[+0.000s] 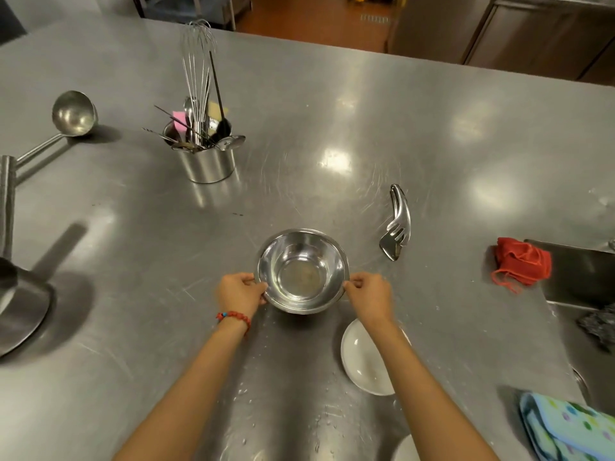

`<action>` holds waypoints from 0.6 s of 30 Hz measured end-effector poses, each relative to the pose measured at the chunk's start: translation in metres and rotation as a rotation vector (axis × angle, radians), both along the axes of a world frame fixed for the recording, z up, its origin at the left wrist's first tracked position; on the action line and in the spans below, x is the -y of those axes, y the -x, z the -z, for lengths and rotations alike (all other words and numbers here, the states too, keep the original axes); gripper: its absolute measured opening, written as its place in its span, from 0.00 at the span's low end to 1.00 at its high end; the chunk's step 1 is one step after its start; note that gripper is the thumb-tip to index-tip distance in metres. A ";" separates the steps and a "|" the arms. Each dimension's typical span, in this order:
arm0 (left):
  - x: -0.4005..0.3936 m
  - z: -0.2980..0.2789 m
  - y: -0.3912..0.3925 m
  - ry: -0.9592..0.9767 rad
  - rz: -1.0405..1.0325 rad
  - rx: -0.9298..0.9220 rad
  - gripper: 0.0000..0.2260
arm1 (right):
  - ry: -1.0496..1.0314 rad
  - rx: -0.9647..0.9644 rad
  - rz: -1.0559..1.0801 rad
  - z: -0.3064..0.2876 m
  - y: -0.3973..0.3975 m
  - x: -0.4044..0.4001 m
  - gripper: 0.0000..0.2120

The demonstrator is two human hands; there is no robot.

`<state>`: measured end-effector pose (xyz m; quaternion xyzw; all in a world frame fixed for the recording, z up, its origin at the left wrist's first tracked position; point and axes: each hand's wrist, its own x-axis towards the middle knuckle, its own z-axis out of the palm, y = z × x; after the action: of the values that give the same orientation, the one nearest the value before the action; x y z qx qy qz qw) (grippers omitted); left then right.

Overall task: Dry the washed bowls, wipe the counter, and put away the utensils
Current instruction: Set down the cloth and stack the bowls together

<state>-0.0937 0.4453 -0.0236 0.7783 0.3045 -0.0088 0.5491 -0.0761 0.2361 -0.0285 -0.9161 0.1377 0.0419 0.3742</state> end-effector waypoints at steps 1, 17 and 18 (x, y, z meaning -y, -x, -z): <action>0.000 0.001 0.000 -0.007 -0.001 0.002 0.12 | 0.005 0.006 -0.008 0.000 0.000 0.000 0.08; 0.058 0.000 0.044 0.068 0.149 0.121 0.07 | -0.109 0.022 0.056 -0.009 0.047 0.083 0.11; 0.068 0.003 0.048 0.088 0.196 0.074 0.06 | -0.090 0.002 0.057 -0.008 0.053 0.088 0.11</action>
<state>-0.1421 0.3769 -0.0264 0.7793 0.2057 -0.0472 0.5900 -0.1293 0.1477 -0.0208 -0.8940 0.1615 0.0366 0.4163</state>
